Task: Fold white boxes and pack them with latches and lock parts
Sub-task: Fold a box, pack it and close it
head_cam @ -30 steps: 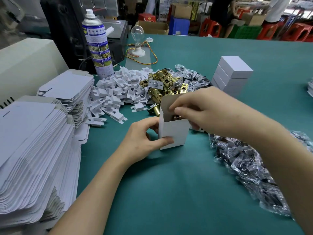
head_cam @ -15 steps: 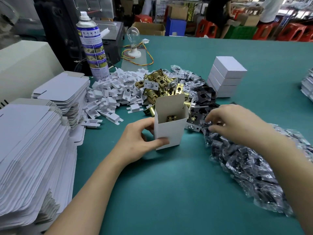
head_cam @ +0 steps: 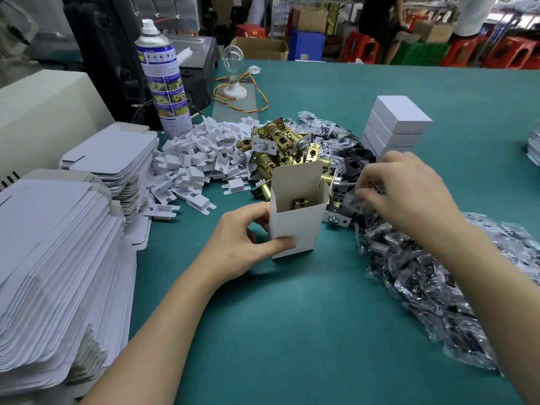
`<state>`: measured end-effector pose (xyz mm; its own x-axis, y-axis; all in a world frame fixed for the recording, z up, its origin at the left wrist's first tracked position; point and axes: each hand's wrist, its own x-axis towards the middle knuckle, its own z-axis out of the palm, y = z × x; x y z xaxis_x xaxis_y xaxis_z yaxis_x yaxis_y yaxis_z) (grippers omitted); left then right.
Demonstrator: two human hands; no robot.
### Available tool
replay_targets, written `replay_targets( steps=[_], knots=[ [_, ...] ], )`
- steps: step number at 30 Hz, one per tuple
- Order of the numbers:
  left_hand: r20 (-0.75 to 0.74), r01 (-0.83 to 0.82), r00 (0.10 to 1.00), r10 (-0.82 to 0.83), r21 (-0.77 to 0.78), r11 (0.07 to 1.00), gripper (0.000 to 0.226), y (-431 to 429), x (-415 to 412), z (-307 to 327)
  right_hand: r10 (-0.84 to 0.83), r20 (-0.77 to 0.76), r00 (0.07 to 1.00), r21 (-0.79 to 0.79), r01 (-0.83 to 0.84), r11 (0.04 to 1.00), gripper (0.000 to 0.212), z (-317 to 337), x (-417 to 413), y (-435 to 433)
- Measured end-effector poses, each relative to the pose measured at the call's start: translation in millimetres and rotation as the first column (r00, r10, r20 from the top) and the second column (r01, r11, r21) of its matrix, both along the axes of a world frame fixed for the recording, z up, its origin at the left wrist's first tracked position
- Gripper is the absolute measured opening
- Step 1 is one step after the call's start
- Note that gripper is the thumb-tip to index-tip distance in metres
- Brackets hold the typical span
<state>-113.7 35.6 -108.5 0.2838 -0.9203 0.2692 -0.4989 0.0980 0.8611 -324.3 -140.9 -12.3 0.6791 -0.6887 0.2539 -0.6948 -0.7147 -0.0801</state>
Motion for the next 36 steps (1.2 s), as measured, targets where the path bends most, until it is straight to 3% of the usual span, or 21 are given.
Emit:
replay_targets(
  steps=[3, 6, 8, 11, 16, 22, 25, 29, 31, 33, 36],
  knots=[
    [0.001, 0.005, 1.000, -0.005, -0.003, 1.000, 0.036, 0, 0, 0, -0.003, 0.323, 0.946, 0.123, -0.039, 0.992, 0.009, 15, 0, 1],
    [-0.003, 0.000, 1.000, 0.000, -0.002, 1.000, 0.036, 0, -1, 0, -0.003, 0.676, 0.737, 0.284, -0.256, 0.924, 0.007, 39, 0, 18],
    [-0.005, -0.002, 1.000, 0.002, -0.005, 1.000, 0.035, 0, 0, -1, 0.031, 0.762, 0.647, 0.316, -0.413, 0.854, 0.002, 47, 5, 37],
    [-0.012, 0.003, 1.000, -0.003, -0.010, 1.000, 0.034, -1, -1, -2, 0.087, 0.753, 0.653, 0.319, -0.477, 0.819, 0.001, 44, 22, 63],
    [-0.010, 0.003, 1.000, -0.003, -0.024, 1.000, 0.034, 0, 0, -2, 0.105, 0.589, 0.801, 0.189, -0.263, 0.946, 0.008, 24, 38, 76],
    [-0.039, 0.012, 0.999, -0.013, -0.028, 1.000, 0.027, 0, -2, 0, 0.083, 0.483, 0.872, 0.248, -0.227, 0.942, 0.010, 12, 42, 83],
    [-0.040, 0.015, 0.999, -0.016, -0.026, 1.000, 0.026, 0, -3, 1, 0.105, 0.341, 0.934, 0.320, -0.220, 0.922, 0.003, 14, 44, 83],
    [-0.003, -0.026, 1.000, 0.026, -0.045, 0.999, 0.037, 1, -6, 4, 0.205, 0.171, 0.964, 0.197, -0.238, 0.951, 0.015, 14, 43, 83],
    [0.032, -0.103, 0.994, 0.107, -0.114, 0.988, 0.045, 1, -8, 6, 0.230, 0.302, 0.925, 0.119, -0.276, 0.954, 0.013, 14, 39, 81],
    [0.064, -0.168, 0.981, 0.186, -0.216, 0.962, 0.058, 2, -9, 8, 0.199, 0.554, 0.809, 0.061, -0.278, 0.959, 0.010, 13, 33, 76],
    [0.102, -0.216, 0.960, 0.259, -0.313, 0.925, 0.064, 2, -12, 8, 0.031, 0.776, 0.629, 0.143, -0.224, 0.964, 0.008, 5, 21, 63]
  ],
)
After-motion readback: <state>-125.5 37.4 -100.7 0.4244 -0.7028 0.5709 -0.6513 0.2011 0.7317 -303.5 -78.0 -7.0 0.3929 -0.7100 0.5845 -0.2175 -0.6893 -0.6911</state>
